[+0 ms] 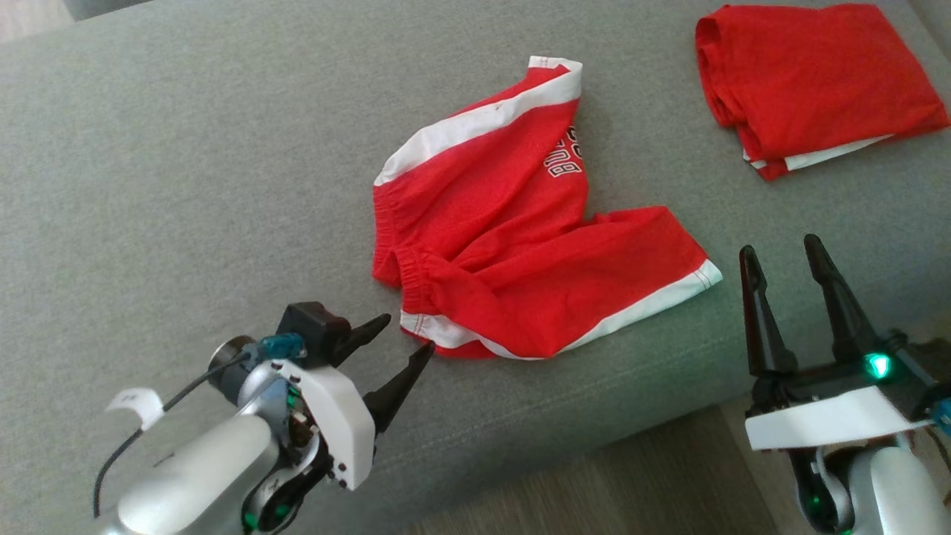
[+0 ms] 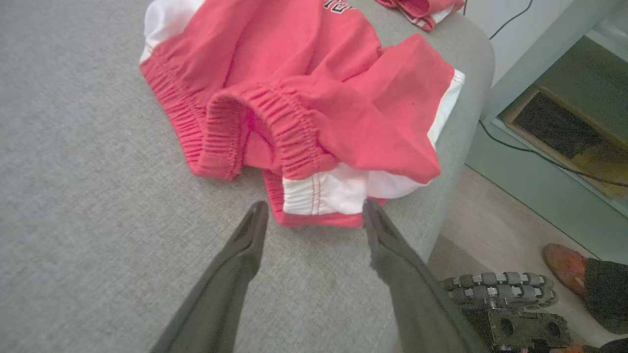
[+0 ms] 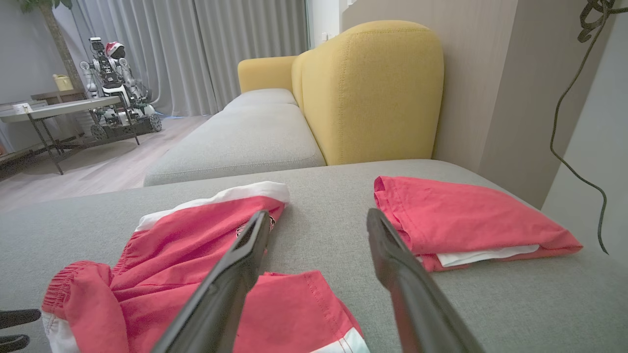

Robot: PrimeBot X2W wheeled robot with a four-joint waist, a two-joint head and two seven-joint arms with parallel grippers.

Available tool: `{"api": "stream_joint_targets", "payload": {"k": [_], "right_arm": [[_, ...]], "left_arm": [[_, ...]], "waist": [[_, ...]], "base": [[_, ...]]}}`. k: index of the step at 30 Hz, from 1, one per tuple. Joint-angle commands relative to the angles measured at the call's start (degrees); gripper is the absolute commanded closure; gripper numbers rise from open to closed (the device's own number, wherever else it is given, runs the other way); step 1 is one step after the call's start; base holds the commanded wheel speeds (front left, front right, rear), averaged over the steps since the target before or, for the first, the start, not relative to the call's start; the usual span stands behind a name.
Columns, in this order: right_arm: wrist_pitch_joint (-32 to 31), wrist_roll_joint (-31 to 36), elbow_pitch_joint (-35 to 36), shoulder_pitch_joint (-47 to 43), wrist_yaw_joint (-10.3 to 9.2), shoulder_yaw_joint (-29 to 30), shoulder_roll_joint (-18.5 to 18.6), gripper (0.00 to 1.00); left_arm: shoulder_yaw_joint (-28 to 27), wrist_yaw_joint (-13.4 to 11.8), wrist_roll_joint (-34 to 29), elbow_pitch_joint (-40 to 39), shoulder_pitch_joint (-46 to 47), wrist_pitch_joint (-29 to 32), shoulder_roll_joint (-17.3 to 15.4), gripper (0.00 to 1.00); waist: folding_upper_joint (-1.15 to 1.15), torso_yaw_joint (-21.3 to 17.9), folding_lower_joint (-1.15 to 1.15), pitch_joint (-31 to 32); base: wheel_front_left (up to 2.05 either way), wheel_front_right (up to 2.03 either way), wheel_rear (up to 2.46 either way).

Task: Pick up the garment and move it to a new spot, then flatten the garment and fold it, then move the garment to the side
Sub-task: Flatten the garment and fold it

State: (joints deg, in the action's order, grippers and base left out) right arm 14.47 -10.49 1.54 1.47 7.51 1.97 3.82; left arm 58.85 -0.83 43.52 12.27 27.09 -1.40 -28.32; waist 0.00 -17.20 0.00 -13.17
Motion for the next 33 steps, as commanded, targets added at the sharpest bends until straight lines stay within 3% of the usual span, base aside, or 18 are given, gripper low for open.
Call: {"api": "stream_joint_targets", "payload": {"k": [1, 9, 24, 25, 27, 33], "right_arm": [[0.5, 0.3, 2.1, -0.2, -0.02, -0.8, 1.0, 0.0], [0.5, 0.2, 2.1, -0.5, -0.02, -0.9, 1.5, 0.0], [0.5, -0.1, 2.0, 0.1, -0.02, -1.6, 1.9, 0.0], [0.5, -0.1, 2.0, 0.2, -0.02, -1.6, 1.9, 0.0], [0.5, -0.1, 2.0, 0.3, -0.02, -1.6, 2.0, 0.0], [0.5, 0.0, 1.9, 0.4, -0.02, -1.6, 2.4, 0.0]], "left_arm": [[-1.8, -0.5, 0.0, -3.1, 1.2, 0.3, -2.5, 0.0], [-1.4, -1.1, -1.0, -4.8, 1.3, 0.6, -3.6, 0.0], [0.0, 0.4, -4.6, 2.2, 6.7, -0.5, -1.5, 0.0], [0.2, 0.6, -4.5, 2.6, 6.8, -0.4, -1.3, 0.15], [0.2, 1.5, -3.7, 3.2, 6.9, -0.3, -0.9, 1.0], [-0.8, 3.4, -1.0, 4.1, 6.4, -1.7, -0.8, 1.0]], "waist": [[0.0, 0.4, 0.0, 0.3], [0.0, 0.4, 0.0, 0.5], [0.0, -1.2, 0.0, -1.5], [0.0, -1.3, 0.0, -1.6], [0.0, -1.3, 0.0, -1.7], [0.0, -0.7, 0.0, -1.4]], "base": [[0.0, 0.0, 0.0], [0.0, 0.0, 0.0], [0.0, 0.0, 0.0], [0.0, 0.0, 0.0], [0.0, 0.0, 0.0], [0.0, 0.0, 0.0]]}}
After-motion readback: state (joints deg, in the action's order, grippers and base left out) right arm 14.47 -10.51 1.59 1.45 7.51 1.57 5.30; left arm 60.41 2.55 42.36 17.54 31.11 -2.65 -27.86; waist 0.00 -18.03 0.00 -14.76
